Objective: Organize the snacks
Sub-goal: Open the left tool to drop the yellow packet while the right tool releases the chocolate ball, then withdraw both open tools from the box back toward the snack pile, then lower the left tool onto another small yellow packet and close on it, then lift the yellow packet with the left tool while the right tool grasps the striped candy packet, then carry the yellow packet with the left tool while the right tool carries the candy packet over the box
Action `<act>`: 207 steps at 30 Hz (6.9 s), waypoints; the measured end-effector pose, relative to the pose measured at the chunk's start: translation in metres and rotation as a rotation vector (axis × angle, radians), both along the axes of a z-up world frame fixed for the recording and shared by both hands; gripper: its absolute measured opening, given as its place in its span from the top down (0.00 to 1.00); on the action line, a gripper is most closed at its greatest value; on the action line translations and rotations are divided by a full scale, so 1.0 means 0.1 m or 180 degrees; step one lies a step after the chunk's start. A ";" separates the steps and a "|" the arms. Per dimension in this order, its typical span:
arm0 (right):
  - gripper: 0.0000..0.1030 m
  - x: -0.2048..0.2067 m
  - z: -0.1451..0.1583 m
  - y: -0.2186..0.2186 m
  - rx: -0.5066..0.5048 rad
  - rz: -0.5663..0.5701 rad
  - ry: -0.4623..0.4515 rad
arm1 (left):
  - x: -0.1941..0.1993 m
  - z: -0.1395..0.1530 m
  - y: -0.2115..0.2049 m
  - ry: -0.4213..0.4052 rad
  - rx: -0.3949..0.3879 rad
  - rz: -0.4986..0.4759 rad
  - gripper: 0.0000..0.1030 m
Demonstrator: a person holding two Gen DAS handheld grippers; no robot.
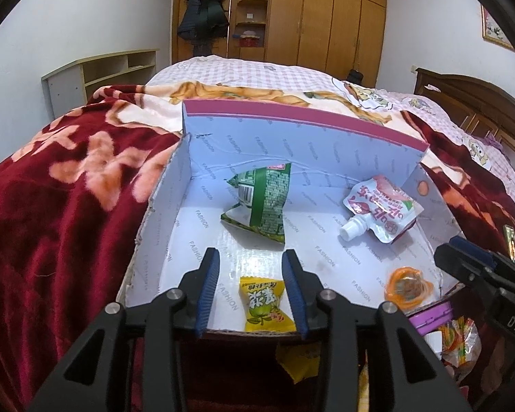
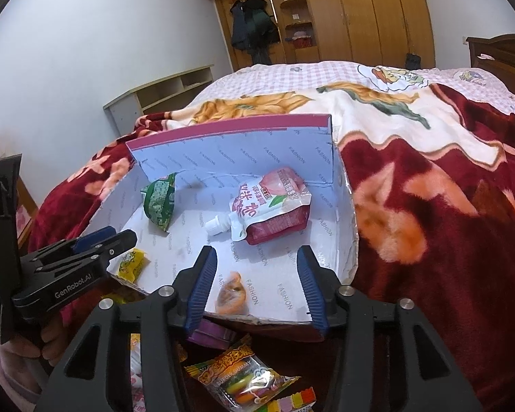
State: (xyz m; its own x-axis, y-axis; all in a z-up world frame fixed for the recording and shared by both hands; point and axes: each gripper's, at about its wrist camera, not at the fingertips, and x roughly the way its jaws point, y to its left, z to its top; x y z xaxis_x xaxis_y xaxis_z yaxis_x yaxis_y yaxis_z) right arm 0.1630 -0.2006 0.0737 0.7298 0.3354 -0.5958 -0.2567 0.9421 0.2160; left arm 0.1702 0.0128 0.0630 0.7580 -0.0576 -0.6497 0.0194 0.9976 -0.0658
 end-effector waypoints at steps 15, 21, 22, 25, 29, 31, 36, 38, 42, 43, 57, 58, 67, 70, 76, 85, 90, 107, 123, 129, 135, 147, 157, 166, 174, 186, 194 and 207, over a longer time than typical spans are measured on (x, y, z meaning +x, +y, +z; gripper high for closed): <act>0.51 -0.21 0.11 0.03 0.0015 0.0074 -0.0104 | -0.25 0.15 0.02 -0.0061 -0.0054 -0.0002 0.62; 0.51 -0.35 0.13 0.05 0.0029 0.0090 -0.0129 | -0.37 0.18 0.04 -0.0073 -0.0077 -0.0003 0.62; 0.51 -0.38 0.14 0.05 0.0038 0.0092 -0.0134 | -0.40 0.19 0.04 -0.0075 -0.0084 -0.0003 0.62; 0.51 -0.44 0.16 0.04 0.0064 0.0086 -0.0142 | -0.45 0.21 0.06 -0.0077 -0.0122 -0.0009 0.62; 0.51 -0.52 0.17 0.03 0.0070 0.0070 -0.0142 | -0.54 0.22 0.06 -0.0048 -0.0169 -0.0042 0.62; 0.51 -0.56 0.17 0.02 0.0079 0.0062 -0.0135 | -0.58 0.23 0.04 -0.0039 -0.0154 -0.0055 0.62; 0.51 -0.65 0.17 0.00 0.0079 0.0046 -0.0123 | -0.69 0.22 0.01 -0.0011 -0.0162 -0.0103 0.62; 0.51 -0.70 0.18 -0.01 0.0078 0.0053 -0.0119 | -0.73 0.22 0.00 -0.0007 -0.0166 -0.0128 0.62; 0.51 -0.77 0.17 -0.01 0.0072 0.0049 -0.0101 | -0.83 0.22 0.00 0.0001 -0.0169 -0.0148 0.62; 0.51 -0.80 0.17 -0.02 0.0073 0.0041 -0.0091 | -0.85 0.22 0.00 0.0007 -0.0177 -0.0151 0.62; 0.51 -0.94 0.05 -0.10 0.0010 0.0005 0.0022 | -0.90 0.12 -0.03 0.0147 -0.0218 -0.0167 0.62; 0.51 -0.95 0.04 -0.11 0.0005 0.0002 0.0028 | -0.88 0.10 -0.04 0.0169 -0.0223 -0.0165 0.62; 0.51 -0.94 -0.06 -0.18 -0.0026 -0.0037 0.0127 | -0.74 -0.02 -0.09 0.0324 -0.0262 -0.0164 0.62; 0.51 -0.94 -0.08 -0.19 -0.0026 -0.0037 0.0138 | -0.68 -0.03 -0.13 0.0338 -0.0233 -0.0172 0.58; 0.51 -0.93 -0.10 -0.21 -0.0011 -0.0041 0.0155 | -0.55 -0.10 -0.24 0.0412 -0.0199 -0.0237 0.57; 0.51 -0.89 -0.15 -0.25 0.0022 -0.0066 0.0196 | -0.44 -0.18 -0.33 0.0428 -0.0121 -0.0188 0.57; 0.51 -0.87 -0.18 -0.25 0.0031 -0.0058 0.0221 | -0.40 -0.22 -0.35 0.0440 -0.0099 -0.0137 0.57; 0.51 -0.83 -0.24 -0.24 0.0037 -0.0072 0.0279 | -0.40 -0.24 -0.38 0.0390 -0.0074 -0.0137 0.64; 0.51 -0.85 -0.24 -0.24 0.0015 -0.0070 0.0274 | -0.50 -0.16 -0.27 0.0324 -0.0162 -0.0074 0.69; 0.51 -0.91 -0.21 -0.22 -0.0026 -0.0067 0.0266 | -0.64 -0.09 -0.13 0.0246 -0.0208 0.0001 0.69; 0.51 -0.99 -0.19 -0.24 -0.0047 -0.0079 0.0263 | -0.79 -0.02 0.03 0.0177 -0.0253 0.0065 0.68; 0.51 -1.10 -0.19 -0.34 -0.0197 -0.0146 0.0254 | -0.94 -0.06 0.15 0.0203 -0.0282 0.0109 0.68; 0.51 -0.97 -0.37 -0.32 -0.0257 -0.0159 0.0387 | -0.92 -0.15 0.14 0.0257 -0.0233 0.0123 0.68; 0.51 -0.94 -0.45 -0.32 -0.0219 -0.0198 0.0397 | -0.91 -0.19 0.13 0.0261 -0.0208 0.0114 0.68; 0.59 -0.98 -0.44 -0.32 -0.0218 -0.0242 0.0330 | -0.92 -0.18 0.14 0.0246 -0.0230 0.0110 0.68; 0.62 -1.11 -0.34 -0.27 -0.0133 -0.0186 0.0212 | -1.03 -0.09 0.14 0.0185 -0.0264 0.0069 0.68; 0.62 -1.18 -0.24 -0.22 -0.0101 -0.0131 0.0146 | -1.08 -0.02 0.15 0.0132 -0.0276 0.0051 0.68; 0.62 -1.19 -0.02 -0.12 -0.0095 0.0011 -0.0025 | -1.11 0.05 0.13 0.0048 -0.0266 0.0025 0.68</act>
State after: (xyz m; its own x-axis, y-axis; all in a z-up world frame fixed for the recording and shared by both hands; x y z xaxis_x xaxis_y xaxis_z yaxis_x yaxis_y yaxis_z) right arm 0.0445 -0.2127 0.0720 0.7334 0.3201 -0.5998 -0.2615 0.9472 0.1857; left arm 0.0592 0.0255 0.0680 0.7488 -0.1060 -0.6543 0.0099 0.9888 -0.1489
